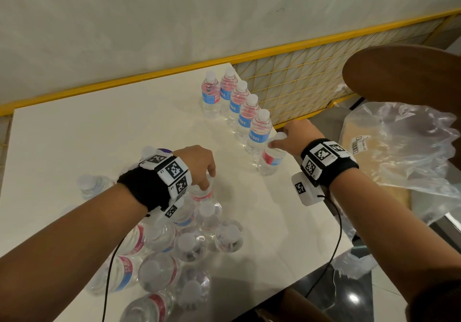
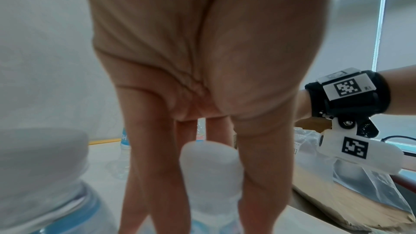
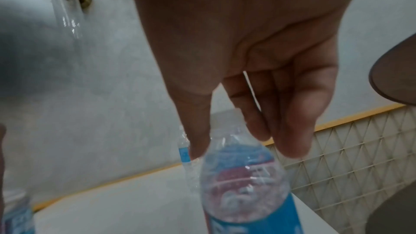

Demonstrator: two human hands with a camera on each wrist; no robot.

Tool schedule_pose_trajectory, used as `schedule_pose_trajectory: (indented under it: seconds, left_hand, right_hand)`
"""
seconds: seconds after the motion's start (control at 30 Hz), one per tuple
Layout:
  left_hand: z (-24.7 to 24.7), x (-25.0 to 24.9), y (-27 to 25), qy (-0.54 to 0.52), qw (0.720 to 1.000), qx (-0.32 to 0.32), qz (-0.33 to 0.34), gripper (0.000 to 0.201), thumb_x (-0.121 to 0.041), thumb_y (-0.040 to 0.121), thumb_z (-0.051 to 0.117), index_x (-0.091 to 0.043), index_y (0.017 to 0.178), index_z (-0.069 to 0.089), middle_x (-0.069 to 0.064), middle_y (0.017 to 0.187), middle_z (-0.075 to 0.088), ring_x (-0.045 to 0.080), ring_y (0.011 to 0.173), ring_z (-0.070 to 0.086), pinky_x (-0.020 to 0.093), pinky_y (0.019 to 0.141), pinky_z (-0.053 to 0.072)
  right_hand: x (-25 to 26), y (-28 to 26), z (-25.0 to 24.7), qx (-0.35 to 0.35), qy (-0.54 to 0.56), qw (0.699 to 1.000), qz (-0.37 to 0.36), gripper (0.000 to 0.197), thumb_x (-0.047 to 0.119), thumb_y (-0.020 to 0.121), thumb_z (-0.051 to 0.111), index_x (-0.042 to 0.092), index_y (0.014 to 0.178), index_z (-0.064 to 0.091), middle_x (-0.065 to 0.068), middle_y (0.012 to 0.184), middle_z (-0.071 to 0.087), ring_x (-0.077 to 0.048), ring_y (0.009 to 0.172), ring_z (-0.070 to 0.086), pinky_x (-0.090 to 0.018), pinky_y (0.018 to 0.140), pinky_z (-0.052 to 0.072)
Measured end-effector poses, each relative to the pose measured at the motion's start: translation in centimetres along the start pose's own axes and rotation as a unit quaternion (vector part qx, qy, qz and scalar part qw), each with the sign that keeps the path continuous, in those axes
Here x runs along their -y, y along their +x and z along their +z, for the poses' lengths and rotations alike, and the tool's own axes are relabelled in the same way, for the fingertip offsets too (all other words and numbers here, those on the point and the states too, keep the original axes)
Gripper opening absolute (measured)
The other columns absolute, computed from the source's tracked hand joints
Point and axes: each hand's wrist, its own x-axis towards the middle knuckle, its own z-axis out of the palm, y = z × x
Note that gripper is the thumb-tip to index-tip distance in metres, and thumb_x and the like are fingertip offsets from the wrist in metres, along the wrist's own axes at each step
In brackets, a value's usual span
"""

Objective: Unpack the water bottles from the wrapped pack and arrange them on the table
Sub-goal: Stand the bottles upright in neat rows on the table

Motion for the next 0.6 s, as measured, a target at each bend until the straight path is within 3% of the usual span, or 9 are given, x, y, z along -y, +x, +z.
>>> schedule_pose_trajectory:
  seconds: [0.1,0.2,0.27,0.4,0.6]
  left_hand:
    - [0.0,0.0,0.0,-0.001,1.0,0.0,0.001,0.043,-0.023,0.076,0.072,-0.027,0.119,0.065,-0.001,0.122,0.06,0.017,0.105,0.061,0.028,0.082,0.051]
    - [0.0,0.0,0.1,-0.002,1.0,0.004,-0.004,0.044,-0.023,0.077,0.072,-0.027,0.12,0.064,-0.001,0.123,0.06,0.018,0.105,0.061,0.029,0.084,0.052]
    - [-0.1,-0.1,0.1,-0.002,1.0,0.005,-0.007,0.044,-0.023,0.077,0.072,-0.027,0.12,0.064,-0.001,0.123,0.06,0.017,0.104,0.061,0.027,0.079,0.05]
    - [0.0,-0.1,0.2,0.004,1.0,0.003,-0.011,0.044,-0.024,0.077,0.073,-0.028,0.12,0.064,-0.002,0.123,0.061,0.017,0.106,0.061,0.026,0.075,0.046]
    - [0.2,-0.1,0.2,0.006,1.0,0.003,-0.009,0.044,-0.024,0.076,0.073,-0.028,0.119,0.064,-0.002,0.121,0.061,0.018,0.104,0.061,0.028,0.082,0.051]
  right_hand:
    - [0.1,-0.4,0.2,-0.011,-0.017,1.0,0.019,0.059,0.066,0.076,0.058,0.008,0.084,0.062,-0.002,0.07,0.058,-0.017,0.064,0.055,-0.025,0.05,0.039]
    - [-0.1,-0.6,0.0,-0.006,0.035,0.999,-0.024,0.054,0.045,0.077,0.071,0.016,0.12,0.053,-0.005,0.104,0.061,-0.024,0.094,0.059,-0.031,0.072,0.049]
    - [0.1,-0.6,-0.4,0.004,0.018,0.997,-0.075,0.052,0.027,0.08,0.069,0.022,0.129,0.051,-0.008,0.12,0.059,-0.026,0.107,0.056,-0.031,0.082,0.047]
    - [0.7,-0.4,-0.9,0.003,-0.018,0.998,-0.054,0.035,0.022,0.085,0.064,0.01,0.117,0.062,-0.012,0.113,0.062,-0.025,0.094,0.057,-0.028,0.071,0.04]
    - [1.4,-0.1,-0.9,-0.019,-0.006,1.0,0.004,0.03,0.028,0.082,0.067,0.001,0.094,0.066,-0.008,0.081,0.06,-0.02,0.073,0.055,-0.025,0.056,0.042]
